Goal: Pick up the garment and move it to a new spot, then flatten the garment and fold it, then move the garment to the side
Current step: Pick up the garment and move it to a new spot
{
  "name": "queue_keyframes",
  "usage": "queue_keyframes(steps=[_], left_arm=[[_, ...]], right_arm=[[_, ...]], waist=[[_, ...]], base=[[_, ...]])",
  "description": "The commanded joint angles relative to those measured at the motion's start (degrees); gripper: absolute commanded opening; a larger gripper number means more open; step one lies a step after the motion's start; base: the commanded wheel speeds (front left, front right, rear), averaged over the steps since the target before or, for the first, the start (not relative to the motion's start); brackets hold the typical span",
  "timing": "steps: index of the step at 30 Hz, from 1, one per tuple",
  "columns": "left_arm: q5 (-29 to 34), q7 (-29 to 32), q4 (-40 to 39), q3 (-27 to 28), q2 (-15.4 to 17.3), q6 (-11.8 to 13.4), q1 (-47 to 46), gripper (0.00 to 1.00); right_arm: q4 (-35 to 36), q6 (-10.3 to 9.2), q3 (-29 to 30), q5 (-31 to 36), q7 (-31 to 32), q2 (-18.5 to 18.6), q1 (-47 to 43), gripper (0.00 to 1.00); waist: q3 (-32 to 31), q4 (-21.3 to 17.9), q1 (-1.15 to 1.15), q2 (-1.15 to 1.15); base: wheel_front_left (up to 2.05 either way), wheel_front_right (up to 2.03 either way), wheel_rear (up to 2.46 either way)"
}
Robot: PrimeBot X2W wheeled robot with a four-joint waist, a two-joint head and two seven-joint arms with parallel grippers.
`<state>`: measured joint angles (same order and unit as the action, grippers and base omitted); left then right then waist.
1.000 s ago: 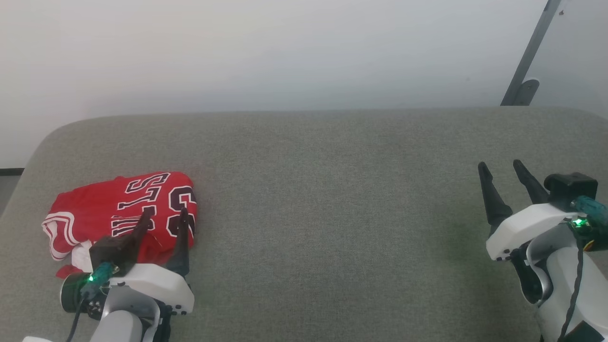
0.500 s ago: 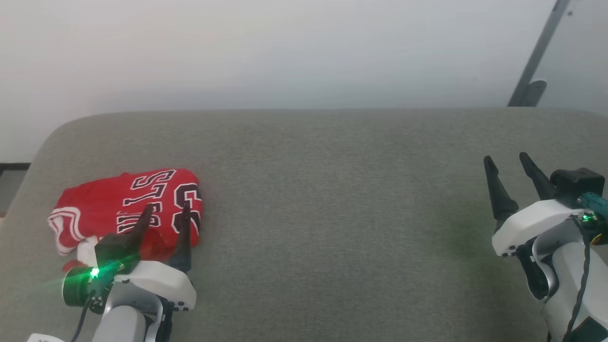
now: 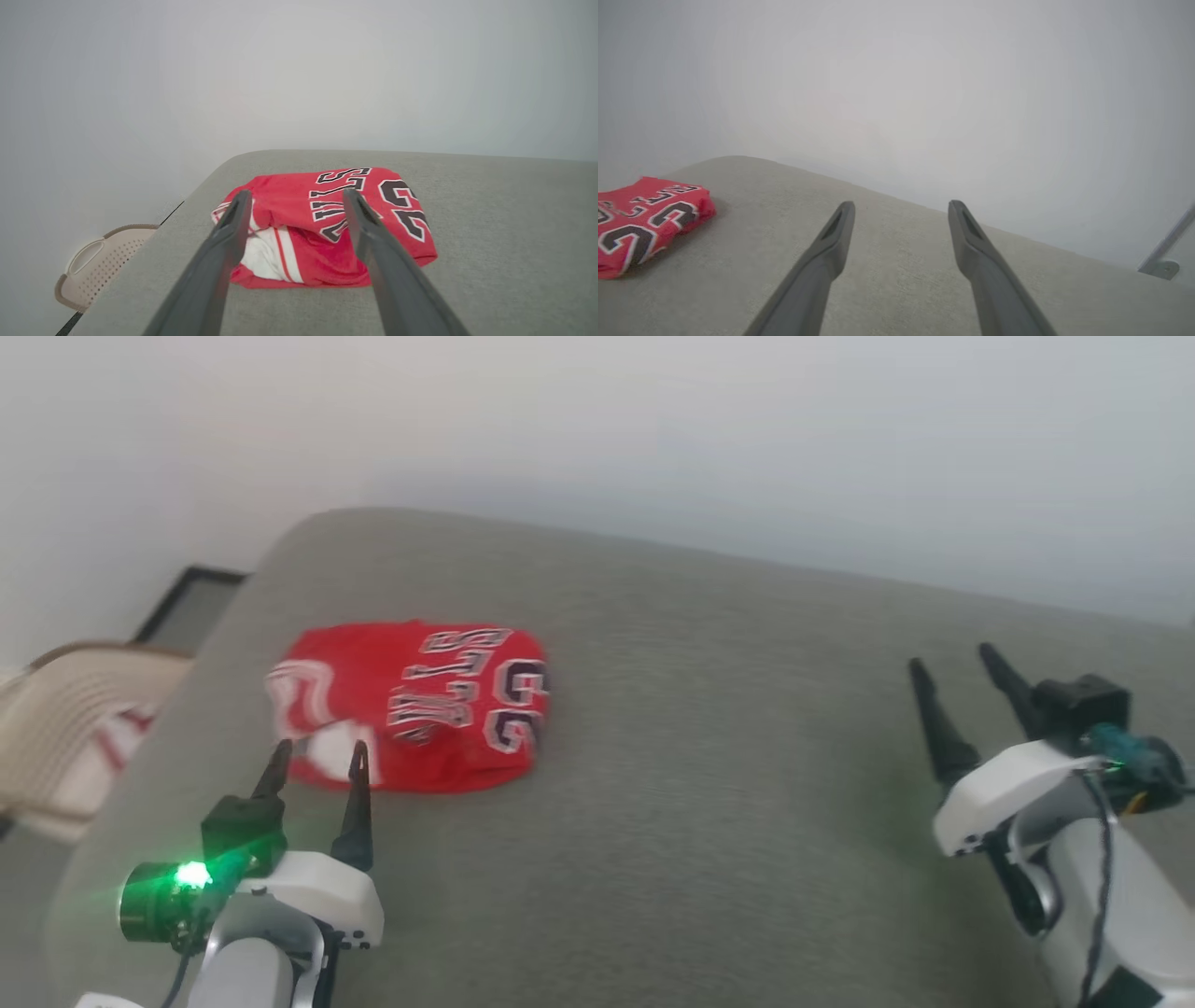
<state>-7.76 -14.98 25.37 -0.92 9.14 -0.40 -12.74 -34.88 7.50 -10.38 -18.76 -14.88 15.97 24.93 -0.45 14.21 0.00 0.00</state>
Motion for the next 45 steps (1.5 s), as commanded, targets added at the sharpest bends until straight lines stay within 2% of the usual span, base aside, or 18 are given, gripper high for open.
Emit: queue_keyframes(steps=[1,7,9,14,19,22,27,32,36,39,45], left_arm=[[0.6,-0.3,-0.1,0.4,-0.1,0.5,0.8,1.00],[0.9,-0.3,-0.5,1.2,-1.3,0.9,1.9,1.00],[0.5,-0.3,-1.1,2.2,-1.4,1.3,2.4,1.00],[-0.6,-0.3,-4.5,5.3,-2.1,2.5,4.6,1.00],[-0.2,-0.3,-6.3,6.9,-2.1,2.0,6.4,1.00],[0.0,-0.3,-5.8,6.7,-2.2,1.1,5.1,1.00],[0.3,-0.3,-2.3,4.2,-2.6,-2.0,0.8,1.00],[-0.7,0.0,5.0,2.3,-1.2,-4.7,-8.6,1.00],[-2.0,4.3,12.8,1.6,0.5,-5.9,-17.6,1.00],[-4.7,11.1,20.2,2.3,2.8,-6.4,-24.3,1.00],[-10.8,29.0,34.3,6.3,7.3,-6.7,-34.0,1.00]], right_arm=[[0.0,-0.02,-0.9,0.2,-0.4,-0.9,0.2,1.00],[-0.2,-0.03,-3.1,-0.5,-0.4,-2.4,0.6,1.00],[-0.3,-0.02,-4.5,-0.5,-0.4,-3.2,1.5,1.00],[-1.9,-0.05,-9.8,-1.5,-0.4,-4.0,4.6,1.00],[-2.9,-0.05,-13.7,-3.0,-0.4,-3.8,7.4,1.00],[-3.0,-0.05,-13.8,-4.1,-0.4,-3.2,7.3,1.00],[-1.8,-0.05,-11.7,-4.8,-0.4,-2.0,5.1,1.00],[0.2,-0.04,-11.5,-4.2,-0.4,-1.9,5.3,1.00],[1.3,-0.04,-11.9,-4.6,-0.4,-1.3,5.8,1.00],[2.0,-0.04,-11.5,-4.8,-0.3,-0.8,6.3,1.00],[2.7,-0.04,-10.9,-4.9,-0.3,-0.7,7.1,1.00]], waist=[[-0.6,6.4,0.00,0.00],[-0.7,13.8,0.00,0.00],[-0.2,15.0,0.00,0.00],[1.2,16.1,0.00,0.00],[1.9,16.3,0.00,0.00],[2.0,15.9,0.00,0.00],[2.1,15.0,0.00,0.00],[4.8,8.1,0.00,0.00],[7.5,2.3,0.00,0.00],[9.6,-1.3,0.00,0.00],[12.5,-7.5,0.00,0.00]], base=[[0.00,0.00,0.00],[0.00,0.00,0.00],[0.00,0.00,0.00],[0.00,0.00,0.00],[0.00,0.00,0.00],[0.00,0.00,0.00],[0.00,0.00,0.00],[0.00,0.00,0.00],[0.00,0.00,0.00],[0.00,0.00,0.00],[0.00,0.00,0.00]])
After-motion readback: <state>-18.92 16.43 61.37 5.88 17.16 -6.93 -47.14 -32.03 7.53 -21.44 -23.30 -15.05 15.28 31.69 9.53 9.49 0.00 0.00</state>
